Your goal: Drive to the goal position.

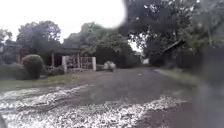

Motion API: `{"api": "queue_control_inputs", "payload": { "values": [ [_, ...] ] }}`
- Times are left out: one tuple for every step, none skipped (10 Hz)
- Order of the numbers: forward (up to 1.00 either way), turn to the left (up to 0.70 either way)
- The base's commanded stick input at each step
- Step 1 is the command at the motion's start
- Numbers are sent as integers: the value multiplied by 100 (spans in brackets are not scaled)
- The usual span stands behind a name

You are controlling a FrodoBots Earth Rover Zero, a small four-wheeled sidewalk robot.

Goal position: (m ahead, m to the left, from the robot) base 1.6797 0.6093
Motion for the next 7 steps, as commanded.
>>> {"api": "queue_control_inputs", "payload": {
  "values": [
    [50,0],
    [50,0],
    [50,0],
    [50,0],
    [50,0],
    [50,0],
    [50,0]
  ]
}}
